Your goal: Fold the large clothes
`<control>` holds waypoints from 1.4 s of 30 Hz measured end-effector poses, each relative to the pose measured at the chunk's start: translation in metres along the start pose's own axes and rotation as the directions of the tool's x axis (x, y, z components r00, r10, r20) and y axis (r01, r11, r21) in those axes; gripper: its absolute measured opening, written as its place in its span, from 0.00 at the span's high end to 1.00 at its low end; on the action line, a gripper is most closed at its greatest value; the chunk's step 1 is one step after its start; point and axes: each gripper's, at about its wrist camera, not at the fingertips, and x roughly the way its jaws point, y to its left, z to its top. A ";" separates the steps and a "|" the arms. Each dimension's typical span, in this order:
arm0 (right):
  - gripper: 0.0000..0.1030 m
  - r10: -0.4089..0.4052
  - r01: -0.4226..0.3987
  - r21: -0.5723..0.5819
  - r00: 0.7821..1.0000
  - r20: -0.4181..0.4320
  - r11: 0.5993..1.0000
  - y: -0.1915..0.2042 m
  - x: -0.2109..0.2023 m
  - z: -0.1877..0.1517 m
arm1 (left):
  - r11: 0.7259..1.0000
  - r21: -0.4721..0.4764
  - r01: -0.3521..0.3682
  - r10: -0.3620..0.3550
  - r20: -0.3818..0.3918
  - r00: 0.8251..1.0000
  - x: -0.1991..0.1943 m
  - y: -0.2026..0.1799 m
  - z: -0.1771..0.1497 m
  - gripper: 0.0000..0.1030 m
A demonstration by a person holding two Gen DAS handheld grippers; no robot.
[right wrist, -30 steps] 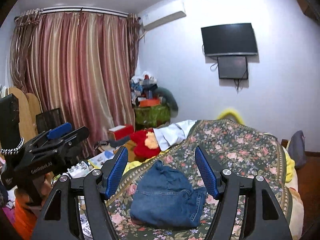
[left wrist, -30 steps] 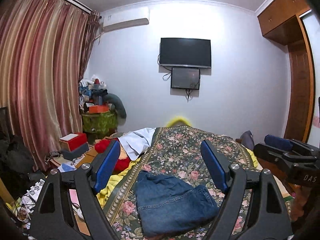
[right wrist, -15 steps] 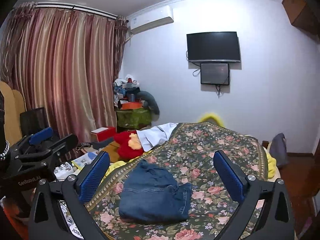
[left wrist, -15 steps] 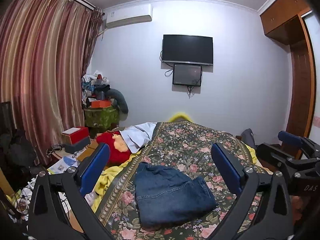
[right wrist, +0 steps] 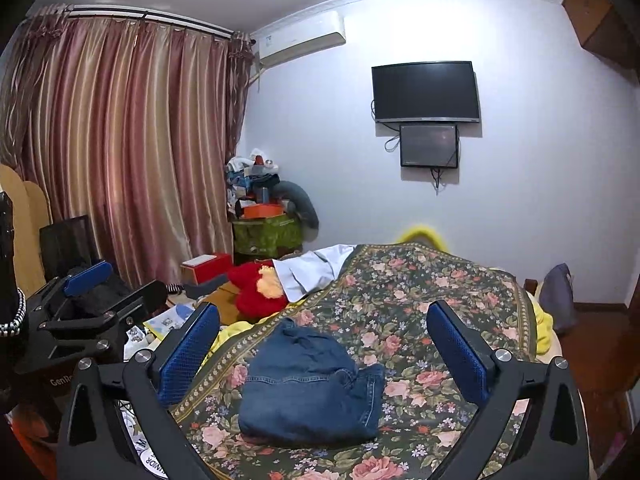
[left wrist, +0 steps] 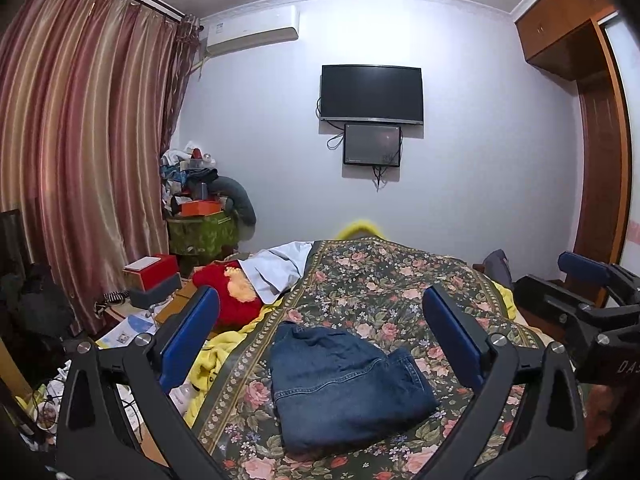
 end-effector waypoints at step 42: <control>0.00 0.000 0.000 0.039 1.000 -0.015 0.999 -0.003 0.005 -0.001 | 0.999 -0.006 0.044 -0.044 -0.013 0.999 0.010 0.004 0.003 0.00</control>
